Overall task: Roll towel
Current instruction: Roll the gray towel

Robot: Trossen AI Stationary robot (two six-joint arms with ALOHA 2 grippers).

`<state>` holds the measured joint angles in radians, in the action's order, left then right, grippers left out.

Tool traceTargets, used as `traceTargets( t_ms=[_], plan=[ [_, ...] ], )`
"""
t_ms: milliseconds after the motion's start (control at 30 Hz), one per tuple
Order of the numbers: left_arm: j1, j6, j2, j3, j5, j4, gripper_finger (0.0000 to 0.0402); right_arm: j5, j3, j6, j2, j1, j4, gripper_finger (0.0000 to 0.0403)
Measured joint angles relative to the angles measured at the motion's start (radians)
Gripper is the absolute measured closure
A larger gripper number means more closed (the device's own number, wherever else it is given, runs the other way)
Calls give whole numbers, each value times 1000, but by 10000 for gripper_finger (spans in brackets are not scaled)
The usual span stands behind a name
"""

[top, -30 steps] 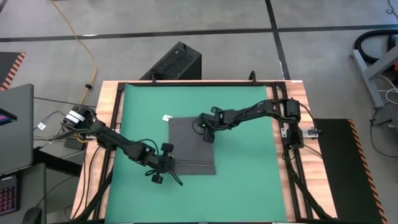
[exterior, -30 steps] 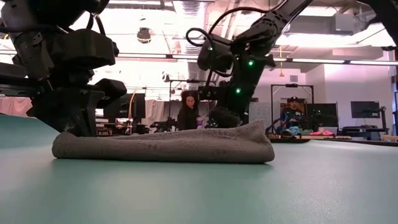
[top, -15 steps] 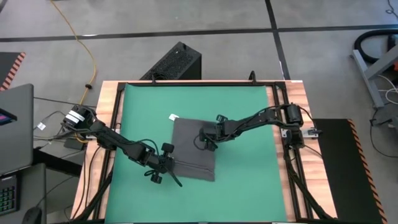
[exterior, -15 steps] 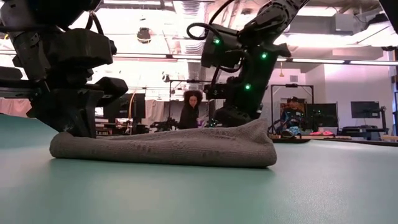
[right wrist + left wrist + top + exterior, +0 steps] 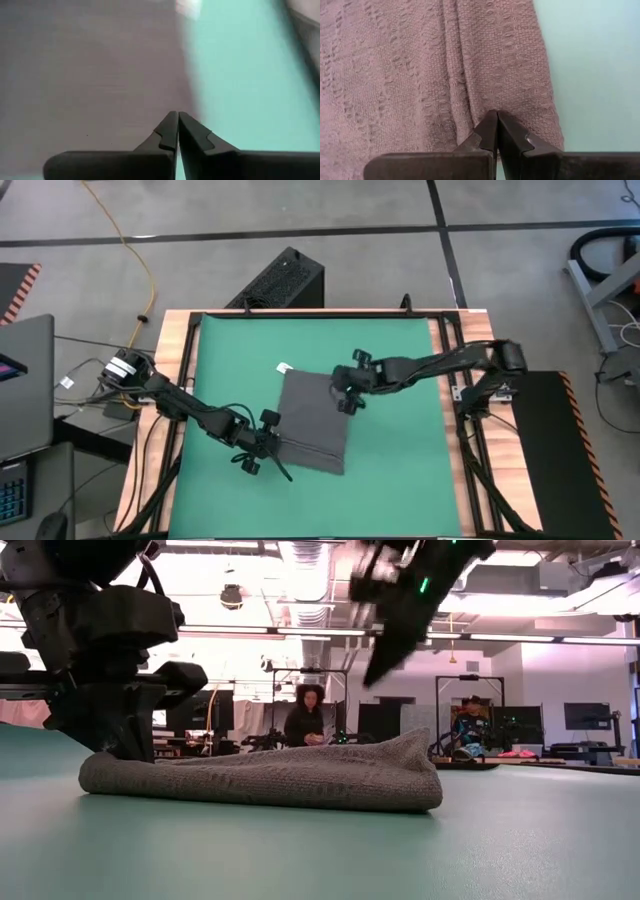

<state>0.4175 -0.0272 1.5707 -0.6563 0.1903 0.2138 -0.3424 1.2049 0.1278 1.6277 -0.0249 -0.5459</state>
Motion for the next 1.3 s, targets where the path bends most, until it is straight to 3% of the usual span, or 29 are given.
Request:
traceTargets(
  t_ms=[133,233,400,567,667,933,1300],
  plan=[
    [0,-18,0,0,0,0,401,362,2,-137,-98,-37,62,352],
    [0,-18,0,0,-3,-3,401,427,2,-196,-145,-97,89,332],
    [-1,-34,0,2,-18,-25,401,397,3,-358,-155,-235,102,257],
    [-1,-63,0,3,-20,-37,401,288,3,-489,-51,-381,142,161],
    [-1,-86,0,3,-20,-39,401,237,3,-615,25,-432,168,129],
    [-1,-79,0,2,-23,-42,401,207,4,-632,169,-450,390,122],
    [-1,-69,0,7,-27,-49,401,150,3,-504,327,-445,339,121]
  ],
)
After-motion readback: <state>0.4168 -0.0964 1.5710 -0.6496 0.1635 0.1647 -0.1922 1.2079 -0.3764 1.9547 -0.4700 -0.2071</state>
